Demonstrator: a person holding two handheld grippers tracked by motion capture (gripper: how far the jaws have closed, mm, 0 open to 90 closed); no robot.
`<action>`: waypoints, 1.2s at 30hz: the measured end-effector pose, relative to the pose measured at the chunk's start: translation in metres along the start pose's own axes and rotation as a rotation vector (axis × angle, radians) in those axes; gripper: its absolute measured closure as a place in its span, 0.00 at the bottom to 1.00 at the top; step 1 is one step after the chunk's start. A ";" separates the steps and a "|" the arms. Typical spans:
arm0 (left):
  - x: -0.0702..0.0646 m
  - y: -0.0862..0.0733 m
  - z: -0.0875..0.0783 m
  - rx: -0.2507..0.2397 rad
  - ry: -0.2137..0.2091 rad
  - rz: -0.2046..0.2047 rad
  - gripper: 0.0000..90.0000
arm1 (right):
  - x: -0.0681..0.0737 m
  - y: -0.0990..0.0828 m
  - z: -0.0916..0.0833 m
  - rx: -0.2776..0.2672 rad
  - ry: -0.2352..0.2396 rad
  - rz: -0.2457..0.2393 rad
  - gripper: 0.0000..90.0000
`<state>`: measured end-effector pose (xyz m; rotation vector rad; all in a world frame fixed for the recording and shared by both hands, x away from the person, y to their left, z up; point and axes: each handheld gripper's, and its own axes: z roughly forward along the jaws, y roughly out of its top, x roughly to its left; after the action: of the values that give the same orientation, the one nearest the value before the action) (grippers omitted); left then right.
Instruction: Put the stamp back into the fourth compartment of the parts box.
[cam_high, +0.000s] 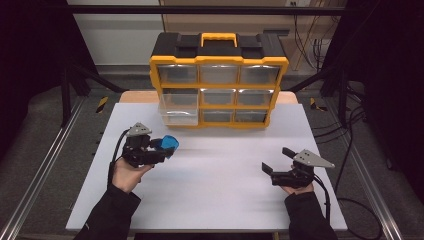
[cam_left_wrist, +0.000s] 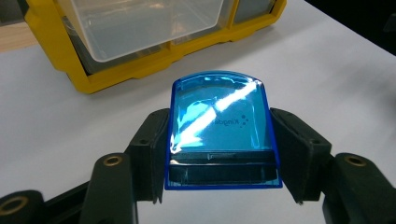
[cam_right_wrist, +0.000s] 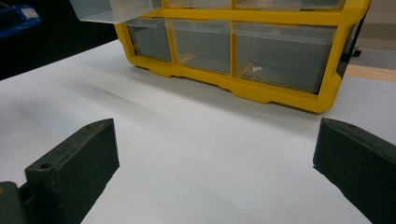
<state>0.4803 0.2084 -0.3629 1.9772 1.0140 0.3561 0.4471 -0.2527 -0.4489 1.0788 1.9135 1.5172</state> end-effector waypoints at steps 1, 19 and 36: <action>0.000 0.001 -0.001 -0.004 0.000 -0.001 0.45 | 0.000 0.000 0.000 0.000 0.000 0.000 0.00; 0.003 0.024 -0.021 -0.085 -0.019 0.004 0.45 | -0.001 0.000 0.000 0.003 -0.007 -0.003 0.00; 0.007 0.058 -0.026 -0.125 -0.024 0.012 0.45 | 0.000 0.000 0.000 0.005 -0.005 -0.002 0.00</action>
<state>0.4997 0.2114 -0.3020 1.8717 0.9419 0.3923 0.4475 -0.2529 -0.4491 1.0819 1.9153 1.5084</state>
